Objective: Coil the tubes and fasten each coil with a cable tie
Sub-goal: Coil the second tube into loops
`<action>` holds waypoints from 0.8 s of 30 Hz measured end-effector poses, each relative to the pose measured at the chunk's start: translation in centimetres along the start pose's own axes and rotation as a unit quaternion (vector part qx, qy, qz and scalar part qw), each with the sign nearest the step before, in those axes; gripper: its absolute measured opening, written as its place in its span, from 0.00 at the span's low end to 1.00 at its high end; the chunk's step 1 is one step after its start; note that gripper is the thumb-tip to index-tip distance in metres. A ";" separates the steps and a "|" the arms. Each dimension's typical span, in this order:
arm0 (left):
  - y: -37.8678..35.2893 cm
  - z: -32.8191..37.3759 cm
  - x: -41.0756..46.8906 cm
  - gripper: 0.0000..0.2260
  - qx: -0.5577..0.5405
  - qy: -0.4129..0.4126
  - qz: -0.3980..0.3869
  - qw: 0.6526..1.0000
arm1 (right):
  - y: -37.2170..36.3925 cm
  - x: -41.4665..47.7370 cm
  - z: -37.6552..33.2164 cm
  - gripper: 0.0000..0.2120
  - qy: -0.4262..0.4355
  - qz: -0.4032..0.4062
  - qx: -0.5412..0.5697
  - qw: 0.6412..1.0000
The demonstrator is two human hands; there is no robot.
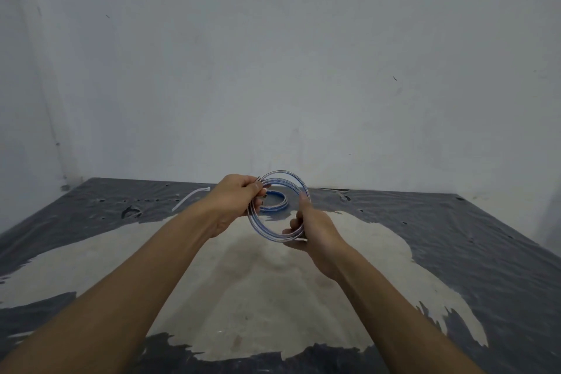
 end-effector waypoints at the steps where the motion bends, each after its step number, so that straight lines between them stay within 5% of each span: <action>1: 0.0 0.0 0.0 0.10 -0.001 0.004 -0.002 1.000 | 0.1 0.1 0.1 0.18 0.033 0.015 -0.052 0.998; 4: -0.3 0.1 -0.1 0.10 -0.005 0.013 -0.009 1.000 | 0.2 0.3 -0.2 0.14 0.165 0.091 -0.187 0.964; 8: -0.7 0.0 -0.4 0.10 0.007 0.019 -0.025 0.999 | 0.1 0.5 -1.3 0.20 0.257 0.133 -0.275 0.917; 12: -0.7 0.5 -0.7 0.11 0.027 0.018 -0.061 0.998 | 0.2 0.3 -1.3 0.16 0.262 0.116 -0.384 0.878; 20: -1.8 0.5 -0.8 0.11 0.026 -0.009 -0.022 0.999 | 0.1 0.0 -0.7 0.16 0.247 0.129 -0.416 0.866; 24: -1.6 0.6 -1.1 0.11 0.026 0.004 -0.065 0.998 | 0.3 0.1 -0.6 0.15 0.263 0.157 -0.400 0.864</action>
Point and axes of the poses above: each hand's wrist, its own x-axis towards the middle knuckle, its own y-axis out of the back of the hand, z = x × y, the point moved 2 cm from there along x, towards the middle knuckle, and after that the axes turned 7 degrees about z, right-handed, at the moved point
